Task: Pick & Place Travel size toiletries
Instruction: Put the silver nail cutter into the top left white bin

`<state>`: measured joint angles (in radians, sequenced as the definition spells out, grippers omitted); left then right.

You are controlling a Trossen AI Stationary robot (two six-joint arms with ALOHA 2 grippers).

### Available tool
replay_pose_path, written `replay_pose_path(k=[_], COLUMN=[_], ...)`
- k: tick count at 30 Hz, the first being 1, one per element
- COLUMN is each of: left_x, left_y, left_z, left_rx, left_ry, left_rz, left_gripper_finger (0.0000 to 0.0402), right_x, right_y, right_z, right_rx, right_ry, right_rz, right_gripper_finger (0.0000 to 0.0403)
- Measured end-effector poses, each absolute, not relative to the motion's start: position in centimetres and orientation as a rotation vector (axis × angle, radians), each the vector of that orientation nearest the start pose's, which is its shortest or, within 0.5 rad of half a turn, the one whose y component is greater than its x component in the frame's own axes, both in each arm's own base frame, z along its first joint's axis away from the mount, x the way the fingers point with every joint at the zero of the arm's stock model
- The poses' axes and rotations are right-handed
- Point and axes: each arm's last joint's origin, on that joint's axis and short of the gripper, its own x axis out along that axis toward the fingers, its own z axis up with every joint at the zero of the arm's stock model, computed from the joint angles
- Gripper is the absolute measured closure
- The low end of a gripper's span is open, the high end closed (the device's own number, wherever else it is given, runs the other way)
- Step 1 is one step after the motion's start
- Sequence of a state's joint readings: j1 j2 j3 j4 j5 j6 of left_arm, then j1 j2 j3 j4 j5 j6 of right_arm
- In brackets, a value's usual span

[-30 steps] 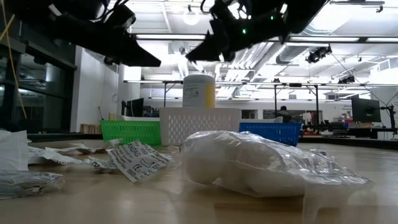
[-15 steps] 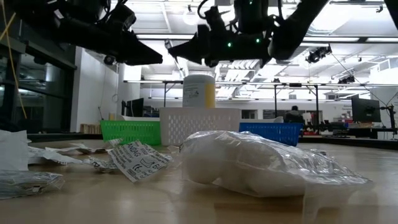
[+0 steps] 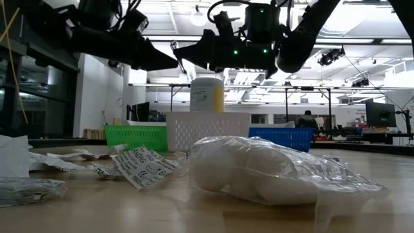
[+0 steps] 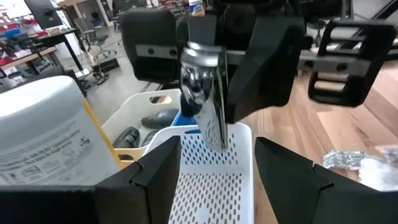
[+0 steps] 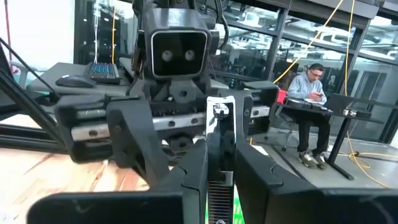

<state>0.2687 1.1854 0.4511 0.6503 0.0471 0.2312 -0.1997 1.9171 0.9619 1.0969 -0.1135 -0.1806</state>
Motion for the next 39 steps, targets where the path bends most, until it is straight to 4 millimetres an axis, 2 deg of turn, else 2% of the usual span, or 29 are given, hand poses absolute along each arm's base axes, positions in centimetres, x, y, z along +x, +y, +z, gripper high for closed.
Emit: replay_pose_path(k=[10, 14, 20, 27, 31, 35, 39], left_x=[23.9, 23.7, 22.9, 22.4, 22.4, 22.4, 22.6], left_y=[6.5, 6.7, 7.2, 7.1, 7.1, 7.1, 6.8], left_z=[21.3, 21.0, 21.1, 21.5, 21.5, 21.5, 21.8], left_rx=[0.221, 0.274, 0.336, 0.337, 0.337, 0.336, 0.322], left_ry=[0.098, 0.158, 0.261, 0.264, 0.264, 0.266, 0.210], left_rz=[0.218, 0.321, 0.527, 0.536, 0.538, 0.533, 0.420], left_gripper_finger=[0.0197, 0.0197, 0.0197, 0.0197, 0.0197, 0.0197, 0.0197], right_x=[38.8, 38.6, 37.7, 36.3, 36.4, 36.7, 37.0], right_y=[-7.6, -8.4, -9.9, -10.9, -10.8, -10.6, -9.9], right_z=[20.1, 20.0, 19.7, 18.9, 19.4, 20.5, 21.5], right_rx=[-0.200, -0.194, -0.094, 0.004, 0.001, -0.036, -0.118], right_ry=[-0.135, -0.088, 0.111, 0.341, 0.297, 0.182, 0.081], right_rz=[-0.141, -0.206, -0.300, -0.356, -0.339, -0.250, -0.156], right_gripper_finger=[0.0356, 0.0354, 0.0355, 0.0353, 0.0355, 0.0354, 0.0354])
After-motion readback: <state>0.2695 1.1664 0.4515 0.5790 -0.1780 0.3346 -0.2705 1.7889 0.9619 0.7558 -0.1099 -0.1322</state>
